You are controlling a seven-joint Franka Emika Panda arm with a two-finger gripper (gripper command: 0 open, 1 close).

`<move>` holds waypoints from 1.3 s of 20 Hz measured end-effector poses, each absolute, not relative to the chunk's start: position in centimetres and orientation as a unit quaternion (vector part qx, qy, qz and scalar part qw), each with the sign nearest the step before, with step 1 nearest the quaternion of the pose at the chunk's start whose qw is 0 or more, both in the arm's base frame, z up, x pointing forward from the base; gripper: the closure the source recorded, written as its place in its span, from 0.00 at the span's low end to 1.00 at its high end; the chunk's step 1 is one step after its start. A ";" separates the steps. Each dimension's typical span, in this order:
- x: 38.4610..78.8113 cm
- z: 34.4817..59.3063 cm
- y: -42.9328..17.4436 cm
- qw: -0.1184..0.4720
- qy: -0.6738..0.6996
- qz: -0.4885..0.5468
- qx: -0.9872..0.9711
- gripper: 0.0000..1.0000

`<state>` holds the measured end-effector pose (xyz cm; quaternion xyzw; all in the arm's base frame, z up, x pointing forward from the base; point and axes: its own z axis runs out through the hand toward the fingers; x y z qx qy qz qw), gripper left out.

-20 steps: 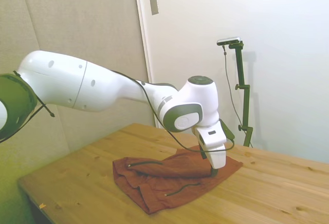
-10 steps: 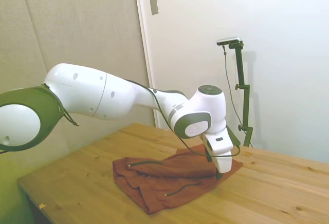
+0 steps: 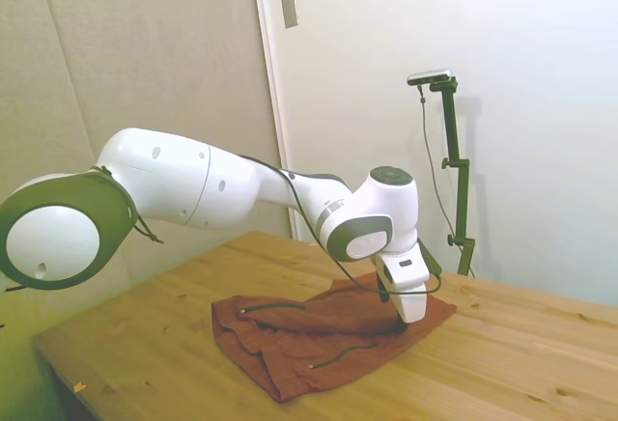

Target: Unfold the shorts

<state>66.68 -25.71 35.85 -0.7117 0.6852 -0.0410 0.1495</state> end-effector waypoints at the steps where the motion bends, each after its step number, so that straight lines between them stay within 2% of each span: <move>1: 66.6 35.8 -25.7 0.149 0.685 -0.040 -0.712 1.00; 16: 66.4 36.1 -26.3 0.151 0.686 -0.043 -0.711 1.00; 21: 66.8 38.4 -24.5 0.164 0.671 -0.040 -0.722 1.00; 26: 69.1 42.0 -19.0 0.174 0.636 -0.051 -0.750 1.00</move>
